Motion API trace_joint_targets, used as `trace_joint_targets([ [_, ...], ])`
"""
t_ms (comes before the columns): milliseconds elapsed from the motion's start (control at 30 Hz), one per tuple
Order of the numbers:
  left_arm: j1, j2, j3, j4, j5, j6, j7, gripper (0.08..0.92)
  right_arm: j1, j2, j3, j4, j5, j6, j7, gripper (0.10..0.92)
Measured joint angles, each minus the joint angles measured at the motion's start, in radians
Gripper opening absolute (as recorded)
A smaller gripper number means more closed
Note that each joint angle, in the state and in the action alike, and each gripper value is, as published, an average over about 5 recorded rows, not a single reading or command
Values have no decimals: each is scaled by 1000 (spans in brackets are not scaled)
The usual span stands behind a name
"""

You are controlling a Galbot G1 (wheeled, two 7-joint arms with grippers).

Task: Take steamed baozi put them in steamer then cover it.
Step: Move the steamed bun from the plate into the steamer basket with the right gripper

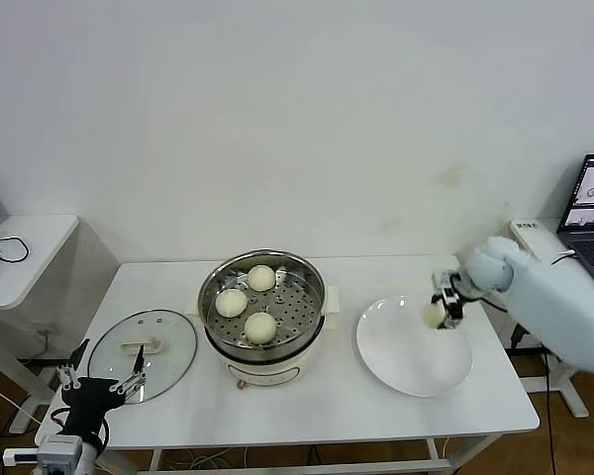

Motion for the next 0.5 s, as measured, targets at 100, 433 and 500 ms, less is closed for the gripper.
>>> trace_joint_targets([
  [100,-2,4,0,1,-2,0,0,823,85,14,-52,28,54,-20,2,636],
  [433,-13,19,-7,9,-8,0,0,823,352,115,-224,83,241,-96,24,636],
  [500,-16,22,-7,12,-6,0,0,823,384,147,-252,85,276,-113,31,636],
])
